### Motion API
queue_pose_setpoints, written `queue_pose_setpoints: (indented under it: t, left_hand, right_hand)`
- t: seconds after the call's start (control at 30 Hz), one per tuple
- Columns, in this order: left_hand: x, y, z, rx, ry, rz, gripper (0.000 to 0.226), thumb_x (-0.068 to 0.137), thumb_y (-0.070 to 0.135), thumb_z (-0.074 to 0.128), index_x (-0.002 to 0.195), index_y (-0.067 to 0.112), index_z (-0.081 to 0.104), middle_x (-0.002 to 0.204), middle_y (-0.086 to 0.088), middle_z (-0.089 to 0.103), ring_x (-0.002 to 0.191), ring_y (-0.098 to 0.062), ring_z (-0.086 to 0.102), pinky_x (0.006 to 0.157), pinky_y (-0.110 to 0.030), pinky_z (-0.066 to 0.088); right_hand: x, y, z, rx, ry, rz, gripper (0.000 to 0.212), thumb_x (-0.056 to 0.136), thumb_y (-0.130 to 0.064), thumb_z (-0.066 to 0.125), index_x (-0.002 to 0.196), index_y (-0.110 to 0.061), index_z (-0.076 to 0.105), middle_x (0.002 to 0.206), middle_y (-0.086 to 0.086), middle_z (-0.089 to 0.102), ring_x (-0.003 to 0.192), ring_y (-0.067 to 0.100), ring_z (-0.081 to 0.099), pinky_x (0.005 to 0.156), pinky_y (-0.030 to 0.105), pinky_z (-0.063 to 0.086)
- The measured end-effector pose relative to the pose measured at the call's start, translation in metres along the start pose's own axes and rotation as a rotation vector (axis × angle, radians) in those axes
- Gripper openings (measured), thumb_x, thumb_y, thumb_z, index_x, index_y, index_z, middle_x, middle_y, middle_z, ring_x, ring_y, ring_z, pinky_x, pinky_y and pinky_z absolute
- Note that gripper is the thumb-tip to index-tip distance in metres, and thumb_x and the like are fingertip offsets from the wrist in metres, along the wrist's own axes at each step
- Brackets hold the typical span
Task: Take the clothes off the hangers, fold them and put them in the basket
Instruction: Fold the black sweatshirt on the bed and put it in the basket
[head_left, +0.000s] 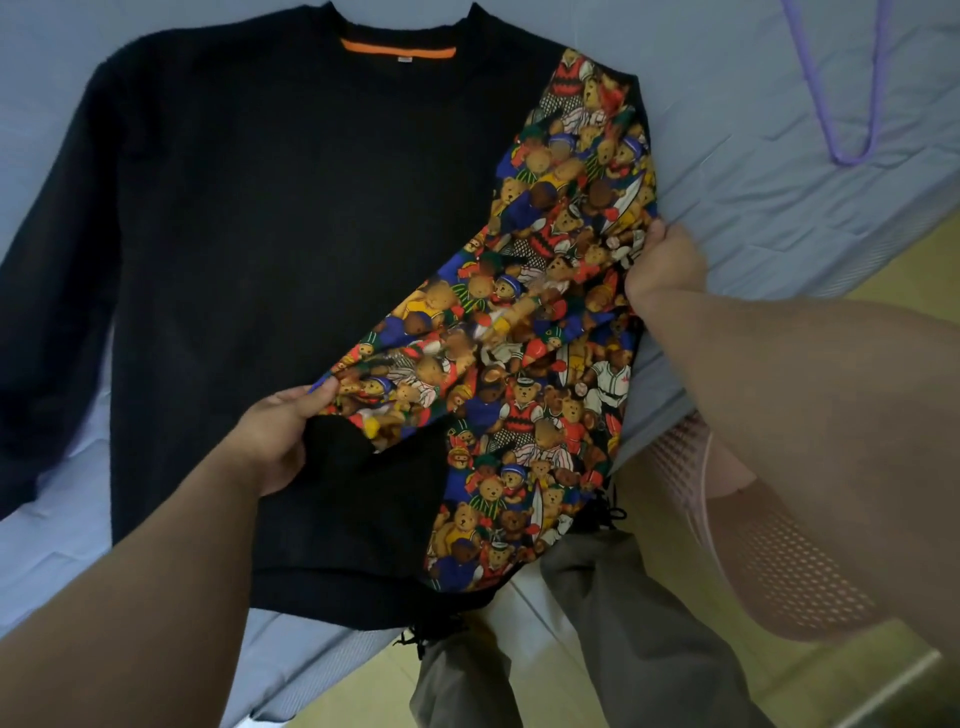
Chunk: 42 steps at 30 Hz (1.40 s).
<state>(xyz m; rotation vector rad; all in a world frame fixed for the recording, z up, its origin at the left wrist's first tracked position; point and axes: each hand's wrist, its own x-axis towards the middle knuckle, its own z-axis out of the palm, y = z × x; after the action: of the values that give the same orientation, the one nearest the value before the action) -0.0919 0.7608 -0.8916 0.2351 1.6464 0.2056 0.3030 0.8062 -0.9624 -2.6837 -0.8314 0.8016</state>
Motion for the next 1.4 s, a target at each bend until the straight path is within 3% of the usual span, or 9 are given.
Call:
queue_pose_setpoints:
  t: [0.1,0.33,0.53,0.7,0.83,0.93,1.07,1.23,1.4]
  left_hand:
    - [0.001,-0.013,-0.004,0.014,-0.001,-0.069,0.021,0.1,0.024,0.051,0.082,0.013,0.056,0.058,-0.004,0.063,0.048,-0.016,0.062,0.052,-0.03,0.051]
    - [0.004,-0.014,0.023,0.326,0.157,0.113,0.009,0.089,0.005,0.068,0.086,0.013,0.065,0.085,-0.013,0.066,0.072,-0.025,0.062,0.061,-0.033,0.054]
    - [-0.006,-0.018,0.018,0.653,0.071,0.089,0.03,0.072,0.028,0.087,0.094,0.017,0.069,0.092,0.0,0.072,0.086,-0.015,0.066,0.07,-0.028,0.051]
    - [0.0,-0.021,0.009,0.939,0.16,0.08,0.033,0.074,0.012,0.082,0.099,0.022,0.063,0.101,0.001,0.067,0.094,-0.018,0.063,0.083,-0.039,0.054]
    - [-0.014,-0.044,0.037,1.014,0.669,0.36,0.053,0.075,0.01,0.069,0.123,0.022,0.049,0.124,-0.006,0.051,0.116,-0.028,0.049,0.099,-0.048,0.039]
    - [-0.026,-0.067,0.064,0.636,1.034,0.261,0.054,0.083,0.038,0.071,0.124,0.013,0.045,0.131,-0.014,0.046,0.125,-0.036,0.042,0.101,-0.051,0.033]
    - [-0.035,-0.084,0.085,0.012,1.026,-0.102,0.069,0.079,0.07,0.055,0.114,0.01,0.052,0.123,-0.014,0.056,0.117,-0.037,0.053,0.097,-0.053,0.043]
    - [-0.035,-0.099,0.082,-0.235,0.9,-0.267,0.081,0.064,0.067,0.067,0.12,0.011,0.053,0.119,-0.013,0.059,0.103,-0.036,0.059,0.09,-0.05,0.052]
    - [-0.033,-0.102,0.06,-0.081,0.886,-0.031,0.041,0.087,0.04,0.065,0.116,0.012,0.061,0.113,-0.009,0.06,0.099,-0.03,0.059,0.084,-0.043,0.053]
  right_hand:
    - [-0.003,-0.001,-0.001,-0.039,-0.013,-0.028,0.046,0.109,-0.034,0.023,0.122,-0.002,0.053,0.126,0.019,0.059,0.117,0.033,0.053,0.09,0.035,0.039]
    - [-0.019,-0.041,-0.012,-0.286,0.28,-0.053,0.044,0.088,-0.016,0.058,0.13,-0.017,0.046,0.133,0.01,0.046,0.122,0.028,0.045,0.092,0.04,0.033]
    - [-0.031,-0.077,-0.01,-0.395,0.07,-0.653,0.045,0.095,-0.043,0.049,0.13,-0.015,0.046,0.128,0.013,0.05,0.116,0.032,0.052,0.092,0.046,0.043]
    - [-0.036,-0.078,0.003,-0.57,-0.26,-0.625,0.069,0.097,-0.051,0.047,0.155,-0.032,0.014,0.139,0.02,0.044,0.12,0.039,0.051,0.091,0.046,0.046]
    - [-0.041,-0.089,0.006,-0.643,-0.318,-0.676,0.066,0.101,-0.041,0.045,0.154,-0.04,0.005,0.127,0.017,0.053,0.104,0.036,0.06,0.071,0.041,0.046]
    - [-0.045,-0.097,0.014,-0.551,-0.256,-0.725,0.038,0.098,-0.017,0.05,0.134,-0.024,0.039,0.107,0.011,0.064,0.091,0.033,0.062,0.065,0.039,0.046]
    - [-0.054,-0.101,0.019,-0.459,-0.297,-0.63,0.031,0.097,-0.014,0.047,0.127,-0.02,0.04,0.101,0.009,0.061,0.088,0.03,0.06,0.064,0.038,0.046]
    - [-0.068,-0.096,0.02,-0.454,-0.389,-0.686,0.034,0.1,-0.023,0.044,0.134,-0.023,0.041,0.108,0.011,0.059,0.098,0.033,0.059,0.071,0.039,0.047]
    - [-0.082,-0.096,0.024,-0.5,-0.386,-0.735,0.017,0.102,-0.025,0.042,0.119,-0.022,0.045,0.098,0.007,0.056,0.083,0.028,0.053,0.068,0.039,0.045]
